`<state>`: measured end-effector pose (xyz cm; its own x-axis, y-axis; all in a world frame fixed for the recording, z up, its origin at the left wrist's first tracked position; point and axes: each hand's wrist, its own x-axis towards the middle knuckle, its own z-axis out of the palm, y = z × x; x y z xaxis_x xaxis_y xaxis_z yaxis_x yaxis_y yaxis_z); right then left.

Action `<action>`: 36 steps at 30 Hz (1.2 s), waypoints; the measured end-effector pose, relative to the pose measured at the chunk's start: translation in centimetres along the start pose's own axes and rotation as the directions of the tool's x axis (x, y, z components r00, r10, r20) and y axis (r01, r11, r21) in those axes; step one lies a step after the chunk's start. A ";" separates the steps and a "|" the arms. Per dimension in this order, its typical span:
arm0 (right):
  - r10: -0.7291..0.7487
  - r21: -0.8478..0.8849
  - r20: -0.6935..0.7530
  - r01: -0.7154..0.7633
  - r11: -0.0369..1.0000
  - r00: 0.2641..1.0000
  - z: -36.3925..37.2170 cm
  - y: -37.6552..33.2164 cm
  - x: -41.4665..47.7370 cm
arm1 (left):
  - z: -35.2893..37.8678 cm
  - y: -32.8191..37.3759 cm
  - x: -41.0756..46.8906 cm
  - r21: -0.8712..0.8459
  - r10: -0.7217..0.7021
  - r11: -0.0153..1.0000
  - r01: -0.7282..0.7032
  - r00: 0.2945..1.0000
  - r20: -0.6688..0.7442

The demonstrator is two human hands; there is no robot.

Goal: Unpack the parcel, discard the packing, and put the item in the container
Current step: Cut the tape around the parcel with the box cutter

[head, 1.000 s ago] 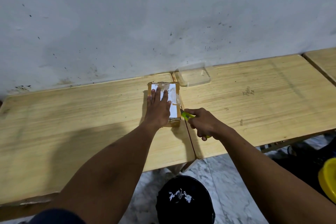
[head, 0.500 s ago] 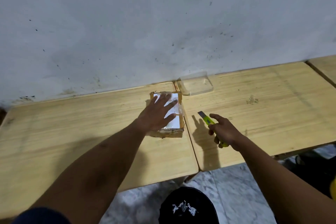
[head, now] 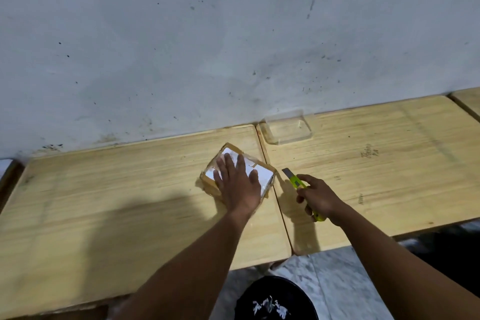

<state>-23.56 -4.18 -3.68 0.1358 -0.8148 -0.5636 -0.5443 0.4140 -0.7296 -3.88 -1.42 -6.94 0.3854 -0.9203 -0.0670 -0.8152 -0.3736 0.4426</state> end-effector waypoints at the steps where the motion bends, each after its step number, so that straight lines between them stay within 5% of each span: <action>1: -0.009 -0.004 0.003 0.009 1.000 1.000 0.1 -0.2 -0.1 | -0.1 0.2 -0.4 -0.015 -0.002 1.000 0.002 1.000 0.009; 4: -0.020 -0.005 0.005 0.020 1.000 1.000 0.3 -0.5 -0.3 | -1.0 -0.8 -0.3 0.032 0.181 0.983 -0.183 0.982 0.055; 8: -0.013 0.014 0.007 0.013 1.000 1.000 0.2 -0.7 -0.6 | -2.7 -3.6 2.2 0.134 0.488 0.844 -0.520 0.847 0.210; 13: -0.038 0.015 0.012 0.038 0.999 0.999 -0.1 -0.8 -1.1 | -3.1 -6.1 4.7 0.193 0.621 0.723 -0.663 0.747 0.238; 16: -0.082 0.028 0.012 0.081 0.996 0.997 -0.2 -1.0 -1.5 | -2.5 -5.6 3.7 0.136 0.578 0.788 -0.601 0.797 0.172; 22: -0.135 0.070 -0.003 0.135 0.988 0.991 0.2 -2.3 -1.9 | -0.3 -1.6 1.0 0.121 0.234 0.964 -0.235 0.972 0.020; 36: -0.063 0.074 0.007 0.062 0.995 0.998 1.7 -3.7 -1.9 | -0.4 -1.3 0.8 0.123 0.214 0.969 -0.215 0.977 0.020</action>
<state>-20.42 -3.45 -0.52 0.1750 -0.8365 -0.5193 -0.4725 0.3914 -0.7896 -2.34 -1.65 -7.26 0.1929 -0.9812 0.0112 -0.9259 -0.1782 0.3332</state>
